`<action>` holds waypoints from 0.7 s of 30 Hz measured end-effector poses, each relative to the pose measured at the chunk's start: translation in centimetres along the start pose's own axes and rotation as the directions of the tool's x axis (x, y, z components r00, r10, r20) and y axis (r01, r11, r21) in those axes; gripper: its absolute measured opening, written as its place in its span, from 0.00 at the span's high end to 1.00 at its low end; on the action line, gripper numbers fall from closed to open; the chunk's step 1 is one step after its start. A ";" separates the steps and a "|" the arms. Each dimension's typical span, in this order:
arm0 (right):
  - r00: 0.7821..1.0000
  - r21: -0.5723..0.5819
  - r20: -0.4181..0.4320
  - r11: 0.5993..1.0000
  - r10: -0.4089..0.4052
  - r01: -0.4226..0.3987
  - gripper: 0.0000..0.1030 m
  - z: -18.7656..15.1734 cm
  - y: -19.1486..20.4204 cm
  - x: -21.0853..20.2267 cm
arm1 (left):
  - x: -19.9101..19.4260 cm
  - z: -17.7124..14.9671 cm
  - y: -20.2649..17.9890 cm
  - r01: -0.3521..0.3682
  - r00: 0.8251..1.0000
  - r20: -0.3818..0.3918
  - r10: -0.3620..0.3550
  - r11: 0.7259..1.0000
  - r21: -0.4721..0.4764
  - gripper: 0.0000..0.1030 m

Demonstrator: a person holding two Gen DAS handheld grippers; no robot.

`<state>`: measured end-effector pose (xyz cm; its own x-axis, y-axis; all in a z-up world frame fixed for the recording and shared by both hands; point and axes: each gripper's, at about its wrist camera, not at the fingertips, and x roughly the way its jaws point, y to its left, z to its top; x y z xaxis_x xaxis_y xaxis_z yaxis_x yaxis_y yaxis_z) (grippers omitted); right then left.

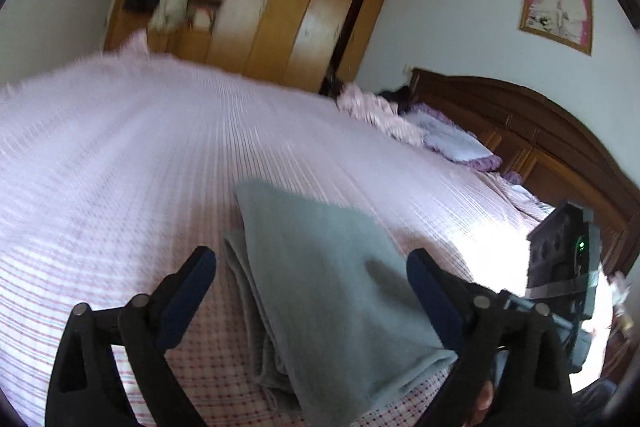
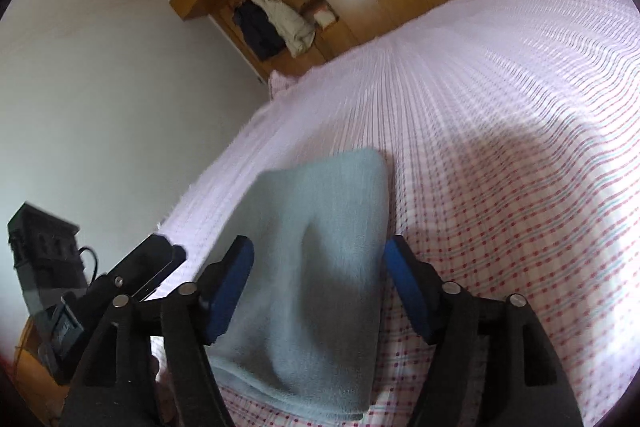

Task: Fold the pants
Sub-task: 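Open both grippers and release the folded bundle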

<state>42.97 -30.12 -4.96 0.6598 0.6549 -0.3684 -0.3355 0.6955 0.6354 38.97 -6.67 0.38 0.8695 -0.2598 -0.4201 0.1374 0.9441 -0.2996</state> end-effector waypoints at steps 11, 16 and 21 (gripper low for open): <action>0.962 -0.212 0.262 0.968 -0.076 0.134 0.21 2.0 7.1 -7.6 | -5.1 2.4 -3.6 -0.128 0.991 0.056 0.122 0.983 0.131 0.00; 0.950 -0.311 0.293 0.929 -0.107 0.200 0.17 1.9 11.1 -10.9 | -8.8 3.4 -5.4 -0.162 0.985 0.091 0.149 0.974 0.158 0.00; 0.954 -0.358 0.280 0.910 -0.109 0.209 0.16 0.7 13.2 -13.5 | -12.2 3.3 -6.9 -0.153 0.986 0.088 0.139 0.972 0.178 0.00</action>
<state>30.10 -30.01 8.87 0.8543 0.4662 -0.2301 -0.4081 0.8755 0.2586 28.98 -9.31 10.35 0.9185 -0.1067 -0.3806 0.0847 0.9936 -0.0743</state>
